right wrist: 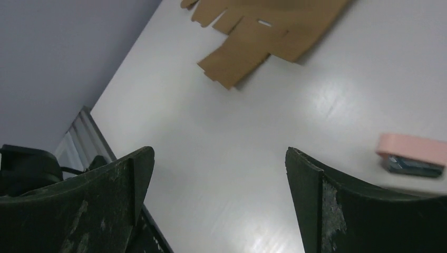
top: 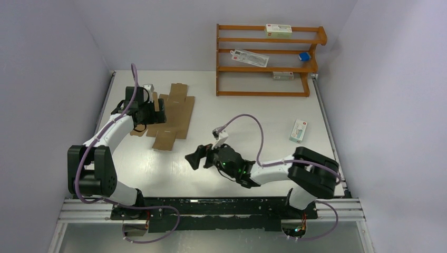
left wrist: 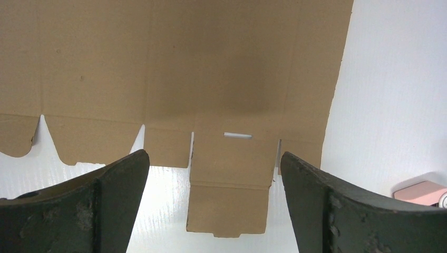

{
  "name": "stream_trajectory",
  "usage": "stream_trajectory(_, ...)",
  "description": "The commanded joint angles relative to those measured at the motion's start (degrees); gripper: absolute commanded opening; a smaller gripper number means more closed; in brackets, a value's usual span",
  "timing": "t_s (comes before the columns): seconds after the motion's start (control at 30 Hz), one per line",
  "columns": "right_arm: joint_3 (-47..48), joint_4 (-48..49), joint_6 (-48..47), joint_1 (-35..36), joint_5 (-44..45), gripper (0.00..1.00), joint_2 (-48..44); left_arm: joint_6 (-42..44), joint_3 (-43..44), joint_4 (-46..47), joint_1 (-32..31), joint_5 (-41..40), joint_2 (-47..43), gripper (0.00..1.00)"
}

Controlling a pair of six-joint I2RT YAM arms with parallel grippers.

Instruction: Fold the paper box

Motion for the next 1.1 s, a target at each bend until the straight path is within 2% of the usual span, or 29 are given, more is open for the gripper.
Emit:
stream_trajectory(0.0, 5.3, 6.3, -1.0, 0.1, -1.5, 1.00, 8.6, 0.4, -0.4, 1.1, 0.3, 1.8, -1.3, 1.00)
stream_trajectory(0.13, 11.0, 9.4, -0.6, 0.3, -2.1, 1.00, 17.1, 0.2, -0.8, 1.4, 0.3, 2.4, -1.3, 1.00)
stream_trajectory(0.27, 13.3, 9.6, 0.7, 0.4, 1.1, 1.00, 21.4, 0.1, -0.5, 1.4, 0.2, 2.7, -0.6, 1.00)
stream_trajectory(0.57, 6.9, 9.4, 3.7, -2.7, 14.2, 1.00, 21.7, -0.2, -0.6, 1.6, 0.2, 4.5, -0.2, 1.00)
stream_trajectory(0.8, 0.8, 7.8, 9.5, -11.3, 17.9, 1.00, 18.9, -0.3, -0.8, 1.7, 0.2, 5.1, -0.4, 1.00)
stream_trajectory(1.07, -4.6, 5.4, 14.5, -26.3, 18.7, 1.00, 13.6, -0.2, -0.9, 1.7, 0.1, 5.5, -0.4, 1.00)
